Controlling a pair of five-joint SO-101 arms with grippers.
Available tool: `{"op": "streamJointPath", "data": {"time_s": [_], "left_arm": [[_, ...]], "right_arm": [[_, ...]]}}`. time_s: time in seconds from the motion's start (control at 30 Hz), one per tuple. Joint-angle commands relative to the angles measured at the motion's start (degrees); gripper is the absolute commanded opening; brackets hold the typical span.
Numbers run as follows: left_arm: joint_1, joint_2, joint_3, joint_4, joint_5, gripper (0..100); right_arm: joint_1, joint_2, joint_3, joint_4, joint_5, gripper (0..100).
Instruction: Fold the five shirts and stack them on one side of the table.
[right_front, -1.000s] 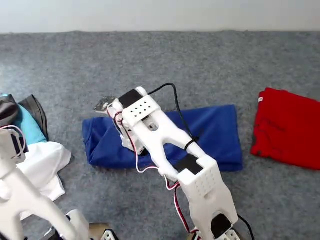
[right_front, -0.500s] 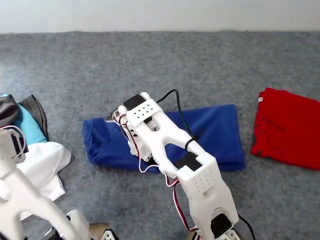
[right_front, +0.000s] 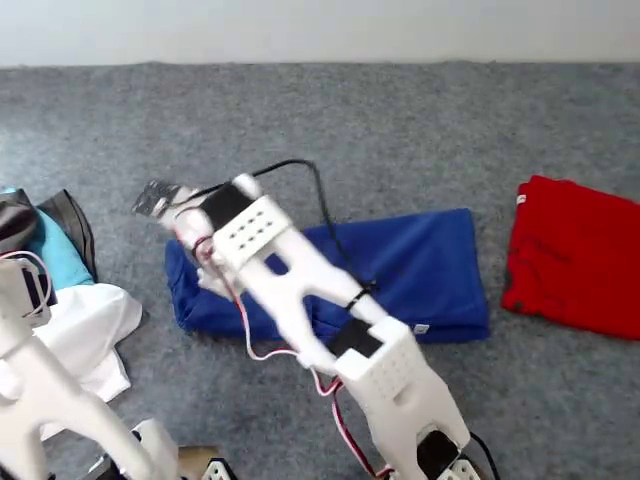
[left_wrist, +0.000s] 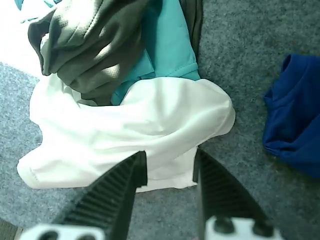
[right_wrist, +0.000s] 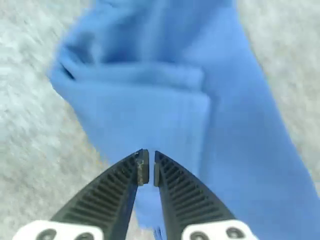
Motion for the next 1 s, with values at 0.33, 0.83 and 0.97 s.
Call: {"op": "streamJointPath", "data": {"time_s": [0.33, 0.83, 0.97], "left_arm": [[0.3, -1.5, 0.7, -0.4, -0.2, 16], [0.3, -2.0, 2.7, -0.4, -0.1, 16], [0.3, -1.9, 2.9, -0.4, 0.0, 16]], "right_arm": [[-0.6, 1.6, -7.0, 9.5, -1.0, 3.2], [22.9, -32.7, 29.7, 8.9, -4.0, 1.0], [34.3, -36.9, 41.3, 4.4, 1.1, 1.0]]}}
